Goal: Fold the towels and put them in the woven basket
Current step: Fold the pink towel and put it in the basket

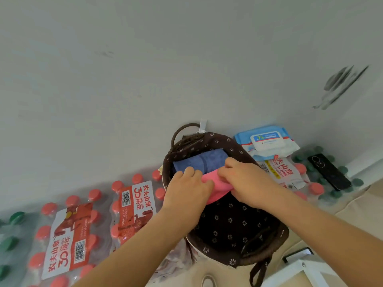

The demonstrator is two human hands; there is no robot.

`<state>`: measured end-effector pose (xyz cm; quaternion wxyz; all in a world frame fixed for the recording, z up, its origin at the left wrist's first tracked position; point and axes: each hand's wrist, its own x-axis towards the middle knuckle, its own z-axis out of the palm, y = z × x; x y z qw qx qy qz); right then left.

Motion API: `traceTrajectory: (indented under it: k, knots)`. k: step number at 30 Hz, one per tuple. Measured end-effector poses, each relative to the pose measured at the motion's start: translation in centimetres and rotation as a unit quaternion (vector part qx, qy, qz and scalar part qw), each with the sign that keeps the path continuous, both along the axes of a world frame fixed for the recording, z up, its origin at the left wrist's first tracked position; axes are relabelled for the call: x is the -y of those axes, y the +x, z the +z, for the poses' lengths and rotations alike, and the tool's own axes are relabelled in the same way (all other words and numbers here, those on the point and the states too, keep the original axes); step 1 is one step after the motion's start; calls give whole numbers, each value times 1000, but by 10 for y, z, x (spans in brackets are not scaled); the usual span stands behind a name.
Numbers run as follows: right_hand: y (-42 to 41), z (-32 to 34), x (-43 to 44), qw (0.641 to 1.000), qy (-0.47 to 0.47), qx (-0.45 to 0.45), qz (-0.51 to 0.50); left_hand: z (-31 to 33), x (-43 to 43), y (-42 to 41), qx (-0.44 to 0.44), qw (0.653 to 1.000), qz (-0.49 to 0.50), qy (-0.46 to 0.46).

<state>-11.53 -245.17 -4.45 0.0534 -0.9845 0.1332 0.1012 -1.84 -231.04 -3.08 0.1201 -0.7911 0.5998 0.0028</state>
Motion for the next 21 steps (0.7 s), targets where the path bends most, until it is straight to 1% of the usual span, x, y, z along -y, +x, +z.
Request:
traceTrajectory:
  k: [4, 6, 12, 15, 18, 21]
  knots:
    - [6, -11, -2, 999, -5, -37, 7, -9, 8, 1, -2, 998, 3, 62]
    - [6, -14, -2, 999, -2, -45, 7, -12, 11, 1, -6, 997, 4, 75]
    - [8, -17, 3, 999, 7, -48, -10, -8, 12, 11, 22, 999, -9, 40]
    - [7, -18, 3, 999, 6, -49, -7, -10, 10, 13, 4, 998, -28, 51]
    - [5, -16, -2, 999, -32, -37, 15, -12, 10, 17, -10, 998, -16, 68]
    - [9, -7, -2, 997, -65, 5, 27, -13, 11, 21, -3, 1000, -19, 24]
